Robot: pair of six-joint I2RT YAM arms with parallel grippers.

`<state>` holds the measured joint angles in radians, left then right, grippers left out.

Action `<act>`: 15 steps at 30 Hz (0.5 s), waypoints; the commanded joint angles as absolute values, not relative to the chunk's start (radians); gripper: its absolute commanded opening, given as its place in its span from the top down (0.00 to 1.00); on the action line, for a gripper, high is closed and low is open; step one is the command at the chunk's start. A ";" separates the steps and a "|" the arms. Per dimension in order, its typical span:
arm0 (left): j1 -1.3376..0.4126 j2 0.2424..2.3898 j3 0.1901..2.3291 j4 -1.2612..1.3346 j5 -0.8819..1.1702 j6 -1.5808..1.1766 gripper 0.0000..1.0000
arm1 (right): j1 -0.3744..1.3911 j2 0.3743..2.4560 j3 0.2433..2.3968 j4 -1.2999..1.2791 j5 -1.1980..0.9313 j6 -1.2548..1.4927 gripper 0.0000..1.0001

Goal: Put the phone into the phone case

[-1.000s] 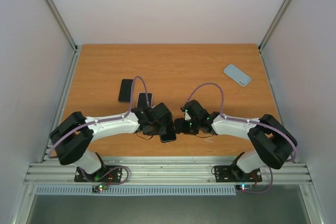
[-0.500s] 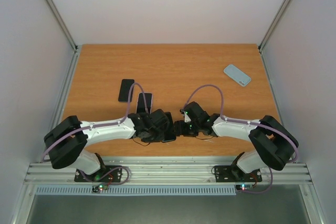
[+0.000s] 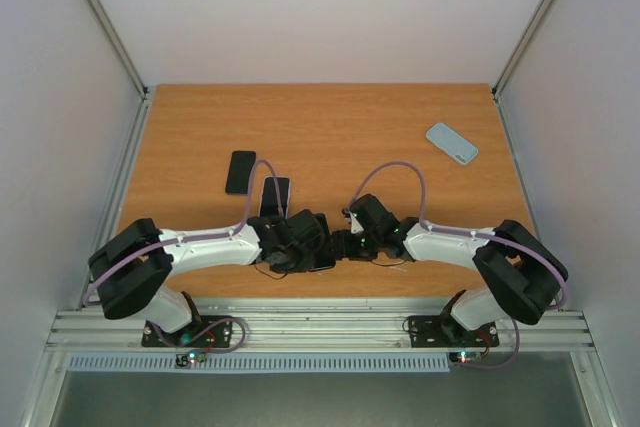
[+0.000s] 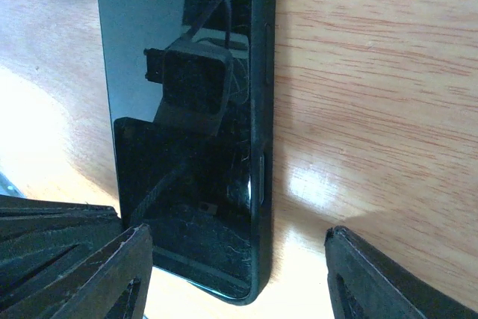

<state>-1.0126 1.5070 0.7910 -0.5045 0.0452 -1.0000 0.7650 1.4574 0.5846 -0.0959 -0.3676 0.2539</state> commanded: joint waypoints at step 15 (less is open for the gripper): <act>-1.071 1.661 0.818 -0.571 0.009 -1.019 1.00 | 0.775 1.483 0.577 -0.111 -0.352 0.253 0.37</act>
<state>-1.0470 1.5784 0.8452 -0.5468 0.0090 -1.0065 0.7677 1.4616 0.5846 -0.0902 -0.3683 0.2535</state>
